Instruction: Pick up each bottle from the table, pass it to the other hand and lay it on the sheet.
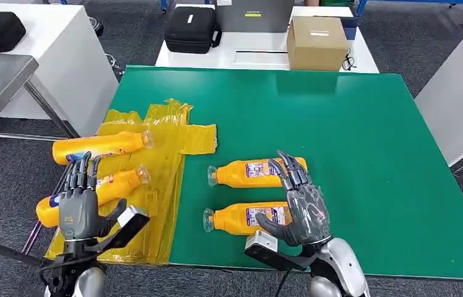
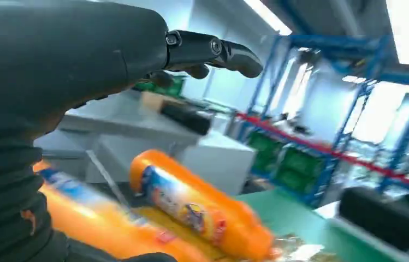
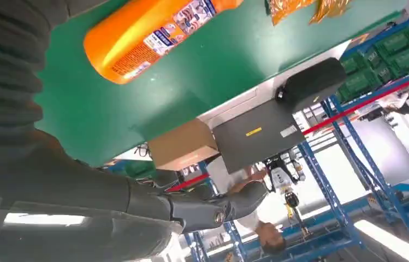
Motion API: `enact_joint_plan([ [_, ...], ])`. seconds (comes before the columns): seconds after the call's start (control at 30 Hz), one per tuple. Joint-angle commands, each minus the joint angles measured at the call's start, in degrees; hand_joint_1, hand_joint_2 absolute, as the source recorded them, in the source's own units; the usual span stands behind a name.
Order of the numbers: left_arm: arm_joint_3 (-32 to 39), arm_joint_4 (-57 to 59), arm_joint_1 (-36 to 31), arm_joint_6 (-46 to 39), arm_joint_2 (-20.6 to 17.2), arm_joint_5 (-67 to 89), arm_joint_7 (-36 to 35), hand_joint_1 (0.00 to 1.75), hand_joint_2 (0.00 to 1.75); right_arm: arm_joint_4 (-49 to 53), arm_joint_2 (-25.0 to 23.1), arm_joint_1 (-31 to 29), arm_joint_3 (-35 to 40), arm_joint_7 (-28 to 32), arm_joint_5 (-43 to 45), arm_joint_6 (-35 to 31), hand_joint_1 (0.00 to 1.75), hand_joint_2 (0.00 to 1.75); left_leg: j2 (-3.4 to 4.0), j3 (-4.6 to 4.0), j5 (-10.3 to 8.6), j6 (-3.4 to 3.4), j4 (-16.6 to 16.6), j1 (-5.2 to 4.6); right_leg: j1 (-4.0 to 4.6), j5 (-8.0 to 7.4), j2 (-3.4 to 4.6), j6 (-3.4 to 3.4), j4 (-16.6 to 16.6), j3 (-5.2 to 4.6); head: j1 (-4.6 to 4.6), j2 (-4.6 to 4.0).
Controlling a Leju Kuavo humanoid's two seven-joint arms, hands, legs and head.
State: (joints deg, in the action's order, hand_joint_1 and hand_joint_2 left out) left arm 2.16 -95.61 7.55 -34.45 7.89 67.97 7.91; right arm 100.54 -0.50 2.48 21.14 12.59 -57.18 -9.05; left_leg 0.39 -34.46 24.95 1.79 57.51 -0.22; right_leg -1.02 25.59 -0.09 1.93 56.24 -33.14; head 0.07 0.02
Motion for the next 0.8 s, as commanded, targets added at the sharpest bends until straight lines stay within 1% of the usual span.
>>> enact_joint_plan([
  [0.03,-6.7,-5.4,2.4,1.8,-0.9,-4.8,5.0,0.00,1.75,-3.6,1.0,-1.0,0.9,0.2,-0.4,-0.1,0.00,1.75,0.00,0.12,0.05,-0.07,0.0,0.07,0.07,0.02,0.02,-0.06,-0.1,0.15,0.00,0.00],
  [0.07,-8.9,-6.8,3.4,4.3,-1.6,-8.1,7.1,0.00,1.75,-3.8,0.9,-1.0,0.7,0.2,-0.6,-0.1,0.00,1.75,-0.01,0.06,0.03,-0.05,0.0,0.03,0.04,0.01,0.01,-0.04,0.0,0.07,0.00,0.00],
  [0.23,-14.3,-9.9,6.2,10.0,-3.5,-17.4,13.7,0.00,1.75,-4.8,1.2,-1.2,0.3,0.5,-1.4,0.9,0.00,1.75,0.03,0.10,0.05,-0.06,0.0,0.05,0.05,0.01,0.05,-0.05,-0.1,0.11,0.00,0.00],
  [0.27,-15.7,-10.9,6.8,14.3,-4.2,-24.2,16.1,0.00,1.75,-5.4,1.8,-1.5,0.8,-0.1,-2.7,2.8,0.00,1.75,0.02,0.08,0.04,-0.04,0.0,0.04,0.04,0.01,0.05,-0.04,-0.1,0.09,0.00,0.00],
  [0.3,-15.2,-11.3,7.3,17.0,-4.1,-27.4,17.3,0.00,1.75,-5.8,1.9,-1.7,0.9,-0.8,-4.0,3.6,0.00,1.75,0.02,0.21,0.10,-0.09,0.0,0.09,0.09,0.05,0.06,-0.08,-0.1,0.24,0.00,0.00],
  [0.33,-15.2,-11.3,7.3,17.0,-4.1,-27.4,17.3,0.00,1.75,-5.8,1.9,-1.7,0.9,-0.8,-4.0,3.6,0.00,1.75,0.03,0.16,0.07,-0.07,0.0,0.07,0.07,0.02,0.06,-0.06,-0.1,0.17,0.00,0.00],
  [0.4,-14.8,-11.8,7.5,21.6,-3.9,-31.7,19.4,0.00,1.75,-6.6,2.1,-2.0,1.0,-1.7,-5.2,5.6,0.00,1.75,0.05,0.20,0.08,-0.09,0.0,0.08,0.08,0.02,0.08,-0.08,-0.1,0.21,-0.02,0.00],
  [0.47,-14.2,-11.6,6.8,24.1,-3.5,-33.6,20.5,0.00,1.75,-7.8,2.0,-2.9,1.5,-2.3,-6.0,7.0,0.00,1.75,0.03,0.06,0.03,-0.05,0.0,0.02,0.03,-0.01,0.05,-0.04,-0.1,0.07,-0.02,0.00],
  [0.5,-14.2,-11.6,6.8,24.1,-3.5,-33.6,20.5,0.00,1.75,-7.8,2.0,-2.9,1.5,-2.3,-6.0,7.0,0.00,1.75,0.06,0.18,0.07,-0.09,0.0,0.09,0.09,0.01,0.09,-0.08,-0.1,0.20,0.00,0.00],
  [0.53,-14.3,-11.4,6.5,26.1,-3.3,-35.5,21.3,0.00,1.75,-8.5,2.0,-3.4,1.8,-2.4,-6.2,7.5,0.00,1.75,0.04,0.13,0.05,-0.07,0.0,0.07,0.07,0.00,0.06,-0.07,-0.1,0.16,-0.02,0.00],
  [0.6,-13.9,-11.0,6.2,31.8,-3.5,-43.2,24.6,0.00,1.75,-10.1,2.4,-4.5,2.8,-2.9,-6.8,9.6,0.00,1.75,0.07,0.19,0.06,-0.09,0.0,0.09,0.10,-0.01,0.10,-0.09,-0.1,0.21,-0.02,0.00],
  [0.67,-12.5,-10.0,6.1,41.2,-3.6,-53.6,29.7,0.00,1.75,-14.6,2.8,-7.2,4.6,-3.3,-7.5,11.9,0.00,1.75,0.10,0.11,0.02,-0.05,-0.1,0.04,0.04,-0.04,0.12,-0.05,-0.1,0.10,-0.02,0.00],
  [0.7,-12.3,-9.8,6.1,43.2,-3.4,-55.2,30.7,0.00,1.75,-16.0,2.9,-8.1,5.2,-3.4,-7.6,12.4,0.00,1.75,0.17,0.24,0.05,-0.09,-0.1,0.09,0.09,-0.05,0.20,-0.08,-0.2,0.23,0.00,0.00],
  [0.8,-11.9,-9.8,6.2,44.7,-3.1,-55.9,31.3,0.00,1.75,-17.5,3.2,-9.0,5.5,-3.5,-7.6,12.6,0.00,1.75,0.13,0.21,0.03,-0.08,-0.1,0.07,0.07,-0.05,0.16,-0.08,-0.1,0.20,-0.02,0.00],
])
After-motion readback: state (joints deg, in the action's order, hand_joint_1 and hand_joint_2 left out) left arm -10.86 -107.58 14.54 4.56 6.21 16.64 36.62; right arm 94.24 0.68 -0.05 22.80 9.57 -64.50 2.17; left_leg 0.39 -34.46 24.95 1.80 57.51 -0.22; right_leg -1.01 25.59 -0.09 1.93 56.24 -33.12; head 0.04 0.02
